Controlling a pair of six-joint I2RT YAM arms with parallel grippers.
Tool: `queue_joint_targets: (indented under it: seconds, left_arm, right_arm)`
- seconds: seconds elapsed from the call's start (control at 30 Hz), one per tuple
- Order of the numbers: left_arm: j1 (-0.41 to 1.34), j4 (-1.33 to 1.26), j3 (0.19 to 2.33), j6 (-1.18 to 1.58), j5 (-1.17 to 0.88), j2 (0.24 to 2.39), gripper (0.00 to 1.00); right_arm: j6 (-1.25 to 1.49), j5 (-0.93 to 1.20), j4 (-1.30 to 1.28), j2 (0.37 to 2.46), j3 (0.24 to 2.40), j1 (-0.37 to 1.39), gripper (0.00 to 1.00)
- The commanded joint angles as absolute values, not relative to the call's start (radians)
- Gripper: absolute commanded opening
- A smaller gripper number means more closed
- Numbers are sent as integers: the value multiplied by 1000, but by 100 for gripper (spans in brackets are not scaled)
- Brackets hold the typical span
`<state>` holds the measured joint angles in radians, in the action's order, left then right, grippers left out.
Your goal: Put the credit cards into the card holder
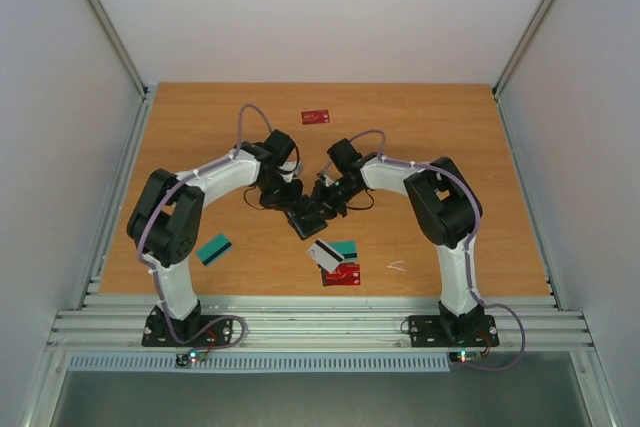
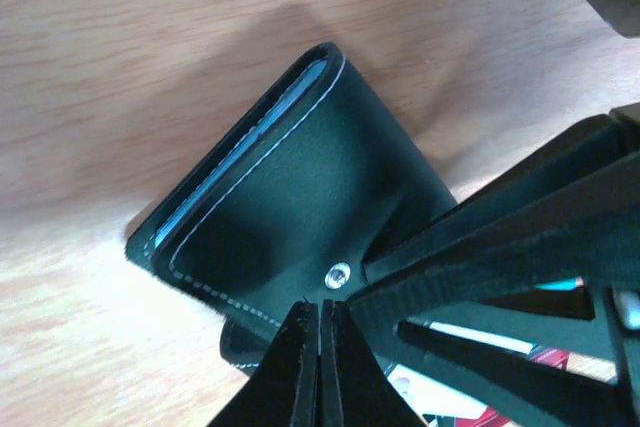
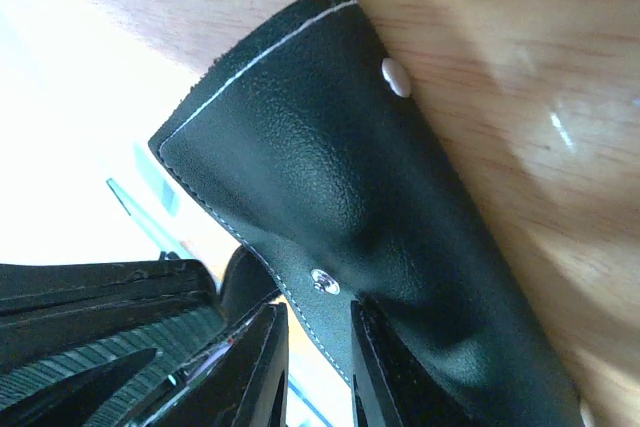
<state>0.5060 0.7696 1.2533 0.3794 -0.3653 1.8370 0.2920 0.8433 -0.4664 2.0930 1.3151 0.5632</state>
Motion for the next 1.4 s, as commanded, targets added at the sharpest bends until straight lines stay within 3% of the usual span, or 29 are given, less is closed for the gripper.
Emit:
queue_joint_targets:
  seconds: [0.0,0.2,0.4,0.7,0.77,0.83,1.07,1.37]
  left_arm:
    - [522,811,1330,349,-353,1893,1]
    - [536,871,1408,340,-312,1953,1]
    - [543,918,1421,401,-262,1933,12]
    - [525,905,1426,456,-323,1872,44]
    - [514,883,1406,441,-332,1845,47]
    - [500,870,1387,425,-339,1838,46]
    - [477,783,1338,385,-409,1897,26]
    - [477,755,1315,364,-377,1948,10]
  right_arm:
    - [320,676,-544,2095,1295,558,20]
    - [355,751,-443,2078,1268,547,20]
    - [349,774,-429,2066,1260,533,20]
    - [343,829,-378,2070,1242,527,20]
    - [336,843,-373,2069,1245,526,20]
    - [326,853,-372,2064,1247,527,20]
    - [277,870,-393,2041,1262,526,20]
    - [203,893,-470,2016,1320,527,21]
